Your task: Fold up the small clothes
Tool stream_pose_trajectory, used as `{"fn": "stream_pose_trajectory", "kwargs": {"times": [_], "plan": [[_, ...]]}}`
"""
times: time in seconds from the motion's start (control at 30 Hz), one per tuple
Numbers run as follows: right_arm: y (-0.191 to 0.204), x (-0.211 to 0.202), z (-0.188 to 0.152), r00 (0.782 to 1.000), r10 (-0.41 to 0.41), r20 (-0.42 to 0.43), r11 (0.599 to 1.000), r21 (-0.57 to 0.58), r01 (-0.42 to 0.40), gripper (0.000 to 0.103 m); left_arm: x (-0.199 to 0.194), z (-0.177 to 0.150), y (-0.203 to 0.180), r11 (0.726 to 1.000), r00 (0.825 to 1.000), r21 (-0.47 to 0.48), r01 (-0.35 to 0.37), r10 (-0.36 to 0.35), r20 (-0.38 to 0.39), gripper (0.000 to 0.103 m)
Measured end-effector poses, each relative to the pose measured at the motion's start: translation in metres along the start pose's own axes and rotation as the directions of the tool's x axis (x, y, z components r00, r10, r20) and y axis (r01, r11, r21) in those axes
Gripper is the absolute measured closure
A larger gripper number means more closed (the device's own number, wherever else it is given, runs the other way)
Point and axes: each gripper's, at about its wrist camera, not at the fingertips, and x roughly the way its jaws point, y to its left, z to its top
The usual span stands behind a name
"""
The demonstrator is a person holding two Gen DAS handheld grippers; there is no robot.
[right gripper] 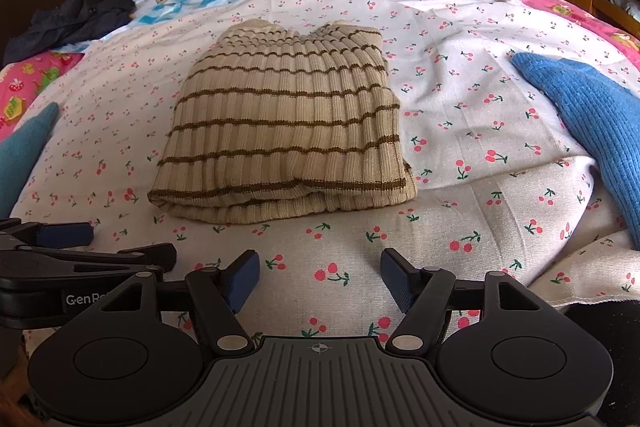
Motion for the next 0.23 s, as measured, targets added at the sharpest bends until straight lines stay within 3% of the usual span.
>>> {"fn": "stream_pose_trajectory", "kwargs": {"times": [0.23], "plan": [[0.0002,-0.0001,-0.0002,1.0,0.0,0.0,1.0,0.0,0.0,0.035,-0.0003,-0.0002,-0.0001,1.0,1.0,-0.004,-0.004,0.004,-0.005,0.016]]}}
